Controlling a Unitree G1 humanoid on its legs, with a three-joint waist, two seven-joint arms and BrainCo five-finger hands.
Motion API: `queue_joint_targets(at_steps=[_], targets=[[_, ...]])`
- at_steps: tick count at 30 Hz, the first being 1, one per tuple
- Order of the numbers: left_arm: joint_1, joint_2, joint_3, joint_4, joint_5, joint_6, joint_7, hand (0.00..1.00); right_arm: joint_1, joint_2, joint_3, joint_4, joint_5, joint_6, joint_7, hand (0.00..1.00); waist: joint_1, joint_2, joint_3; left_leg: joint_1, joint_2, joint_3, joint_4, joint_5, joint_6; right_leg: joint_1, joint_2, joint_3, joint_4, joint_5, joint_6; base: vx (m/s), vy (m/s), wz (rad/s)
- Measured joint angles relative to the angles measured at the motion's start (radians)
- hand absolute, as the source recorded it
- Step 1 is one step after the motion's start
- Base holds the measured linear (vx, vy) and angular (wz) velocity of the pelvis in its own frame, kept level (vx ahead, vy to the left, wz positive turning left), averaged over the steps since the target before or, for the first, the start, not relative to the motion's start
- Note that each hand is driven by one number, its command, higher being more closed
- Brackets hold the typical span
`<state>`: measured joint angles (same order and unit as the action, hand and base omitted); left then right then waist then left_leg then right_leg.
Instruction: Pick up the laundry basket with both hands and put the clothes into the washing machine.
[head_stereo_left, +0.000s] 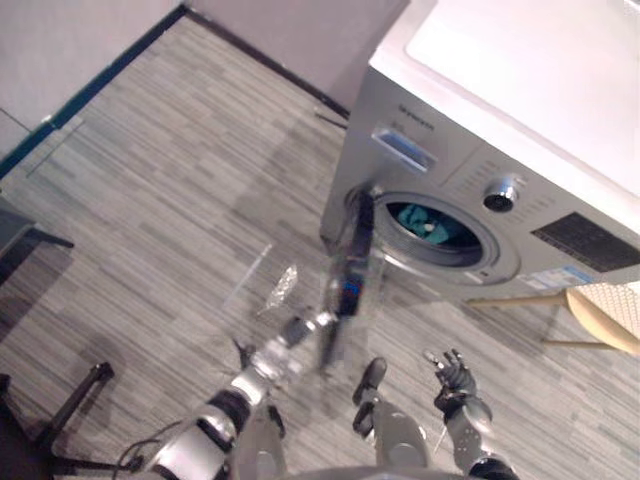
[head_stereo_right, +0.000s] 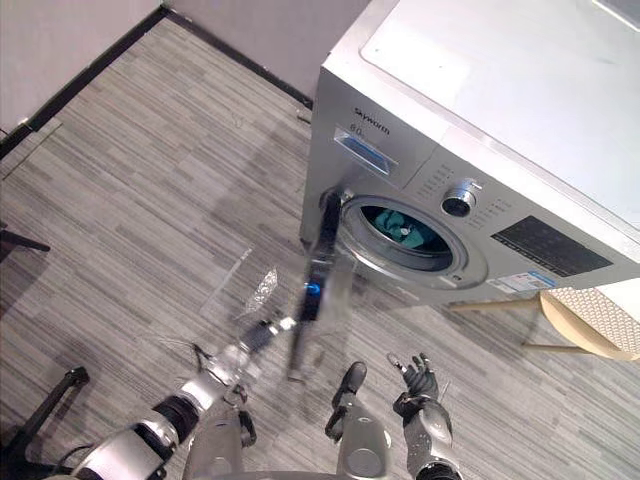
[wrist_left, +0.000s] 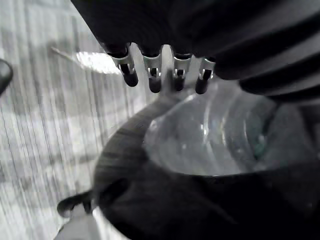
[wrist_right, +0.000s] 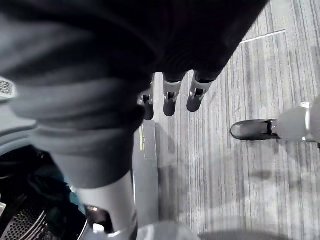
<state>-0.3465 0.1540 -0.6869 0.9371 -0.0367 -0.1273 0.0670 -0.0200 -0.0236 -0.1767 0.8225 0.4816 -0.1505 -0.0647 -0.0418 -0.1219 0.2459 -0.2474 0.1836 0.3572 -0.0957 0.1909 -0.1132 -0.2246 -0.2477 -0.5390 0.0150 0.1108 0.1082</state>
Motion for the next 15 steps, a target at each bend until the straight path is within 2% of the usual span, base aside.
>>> queue_joint_targets(at_steps=[2, 5, 7, 9, 10, 11, 13, 14, 15], targets=[[-0.003, -0.052, -0.026, 0.011, 0.011, -0.007, -0.008, 0.00, 0.003, 0.004, 0.023, 0.016, 0.002, 0.000, 0.000, 0.00, -0.012, 0.000, 0.000, 0.003, 0.006, 0.008, 0.000, 0.000, 0.000, -0.004, 0.006, 0.012, -0.001, 0.000, 0.000, 0.00, -0.009, -0.13], [-0.055, -0.065, -0.030, 0.024, 0.007, -0.009, -0.001, 0.00, 0.008, 0.008, 0.047, 0.011, 0.004, 0.000, 0.000, 0.00, -0.013, 0.000, 0.000, 0.017, 0.017, 0.066, 0.000, -0.003, 0.002, -0.032, 0.020, 0.076, -0.008, 0.010, -0.014, -0.01, -0.015, -0.57], [-0.119, -0.065, -0.023, 0.028, -0.019, -0.007, 0.016, 0.00, 0.018, 0.003, 0.069, -0.014, 0.004, 0.001, 0.001, 0.00, -0.028, -0.002, -0.001, 0.041, 0.027, 0.137, 0.000, -0.026, -0.008, -0.062, 0.035, 0.151, -0.016, 0.021, -0.011, -0.01, -0.026, -1.00], [-0.249, -0.078, 0.029, 0.048, -0.036, -0.009, 0.049, 0.00, 0.065, -0.012, 0.074, -0.069, 0.000, 0.000, 0.004, 0.00, -0.065, -0.004, -0.002, 0.103, 0.043, 0.253, -0.006, -0.056, -0.030, -0.096, 0.057, 0.273, -0.012, 0.024, -0.005, 0.02, -0.043, -1.42], [-0.284, -0.081, 0.059, 0.058, -0.040, -0.009, 0.053, 0.00, 0.081, -0.020, 0.074, -0.080, 0.000, 0.001, 0.004, 0.00, -0.078, -0.004, -0.002, 0.122, 0.045, 0.284, -0.007, -0.064, -0.031, -0.099, 0.065, 0.302, -0.013, 0.024, -0.005, 0.06, -0.058, -1.58], [-0.352, -0.081, 0.121, 0.065, -0.043, -0.010, 0.071, 0.00, 0.122, -0.036, 0.067, -0.108, -0.001, 0.001, 0.005, 0.00, -0.102, -0.004, -0.004, 0.160, 0.054, 0.347, -0.007, -0.075, -0.046, -0.109, 0.085, 0.356, -0.009, 0.025, -0.004, 0.11, -0.083, -1.55], [-0.470, -0.069, 0.223, 0.071, -0.046, -0.011, 0.105, 0.00, 0.193, -0.051, 0.044, -0.145, -0.006, 0.001, 0.010, 0.00, -0.122, -0.002, -0.015, 0.205, 0.076, 0.443, -0.007, -0.080, -0.060, -0.133, 0.121, 0.423, 0.002, 0.030, -0.012, 0.12, -0.079, -1.44], [-0.539, -0.040, 0.275, 0.078, -0.054, 0.000, 0.091, 0.00, 0.224, -0.055, 0.019, -0.144, -0.012, 0.002, 0.016, 0.00, -0.145, 0.004, -0.024, 0.216, 0.093, 0.490, -0.007, -0.075, -0.071, -0.142, 0.147, 0.449, 0.006, 0.034, -0.019, 0.12, -0.096, -1.05], [-0.523, -0.073, 0.279, 0.089, -0.059, 0.009, 0.065, 0.00, 0.252, -0.059, -0.018, -0.136, -0.015, 0.004, 0.020, 0.00, -0.156, 0.017, -0.040, 0.229, 0.106, 0.528, -0.007, -0.076, -0.073, -0.154, 0.167, 0.461, 0.014, 0.032, -0.022, 0.14, -0.113, -0.93]])
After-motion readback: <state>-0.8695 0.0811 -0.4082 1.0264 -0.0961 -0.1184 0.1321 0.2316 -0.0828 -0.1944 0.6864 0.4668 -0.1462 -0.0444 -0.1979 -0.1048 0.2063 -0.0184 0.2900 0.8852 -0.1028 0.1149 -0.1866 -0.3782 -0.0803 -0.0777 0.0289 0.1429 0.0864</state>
